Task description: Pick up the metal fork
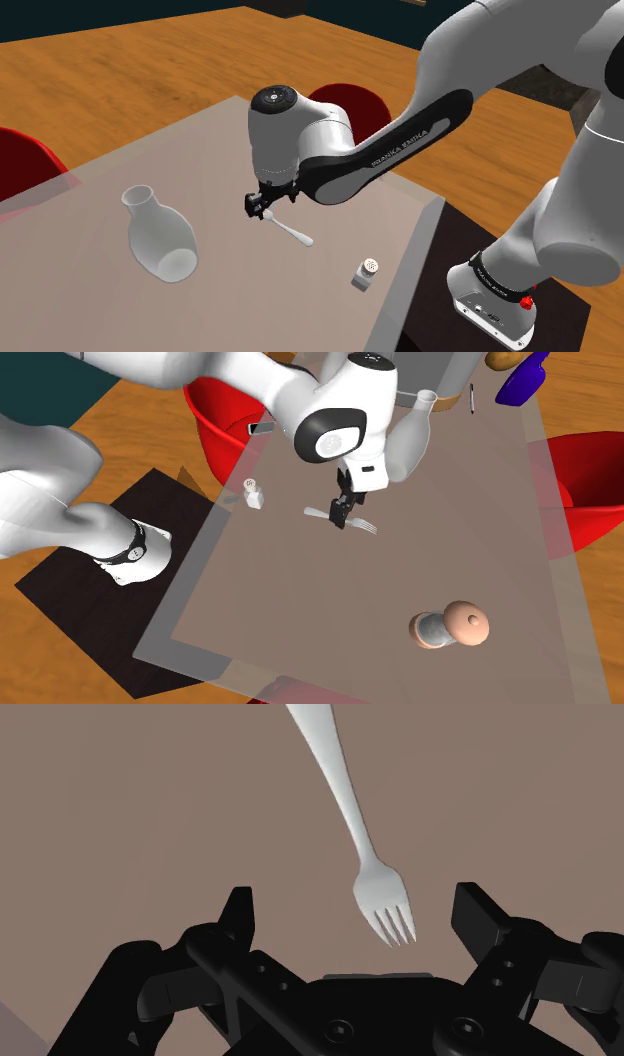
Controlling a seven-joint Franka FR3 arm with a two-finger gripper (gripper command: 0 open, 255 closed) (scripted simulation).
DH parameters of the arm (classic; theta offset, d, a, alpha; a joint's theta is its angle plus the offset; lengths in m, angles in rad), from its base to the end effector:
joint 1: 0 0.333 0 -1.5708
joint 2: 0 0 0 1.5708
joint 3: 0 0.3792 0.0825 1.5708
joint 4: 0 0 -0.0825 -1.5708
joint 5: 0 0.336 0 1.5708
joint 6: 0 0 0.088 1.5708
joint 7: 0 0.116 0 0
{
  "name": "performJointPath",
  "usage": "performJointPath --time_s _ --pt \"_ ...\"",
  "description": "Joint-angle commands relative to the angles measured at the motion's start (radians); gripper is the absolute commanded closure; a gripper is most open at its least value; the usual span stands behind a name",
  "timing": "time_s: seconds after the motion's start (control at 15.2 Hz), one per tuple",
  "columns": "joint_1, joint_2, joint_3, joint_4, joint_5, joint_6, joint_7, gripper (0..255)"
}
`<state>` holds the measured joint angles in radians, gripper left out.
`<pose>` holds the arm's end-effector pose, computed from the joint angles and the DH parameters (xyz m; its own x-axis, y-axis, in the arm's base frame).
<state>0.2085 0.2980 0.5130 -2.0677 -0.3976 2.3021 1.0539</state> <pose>0.4431 0.3505 0.3879 0.9908 -0.0749 0.1130 -0.0859 -0.9917 0.0952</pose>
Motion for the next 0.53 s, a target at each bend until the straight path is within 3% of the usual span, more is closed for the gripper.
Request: performJointPath --time_s 0.0,0.46 --pt "0.027 0.06 -0.011 0.05 -0.039 -0.004 0.033 0" --pt "0.051 0.132 -0.045 0.041 -0.101 0.065 0.082 0"
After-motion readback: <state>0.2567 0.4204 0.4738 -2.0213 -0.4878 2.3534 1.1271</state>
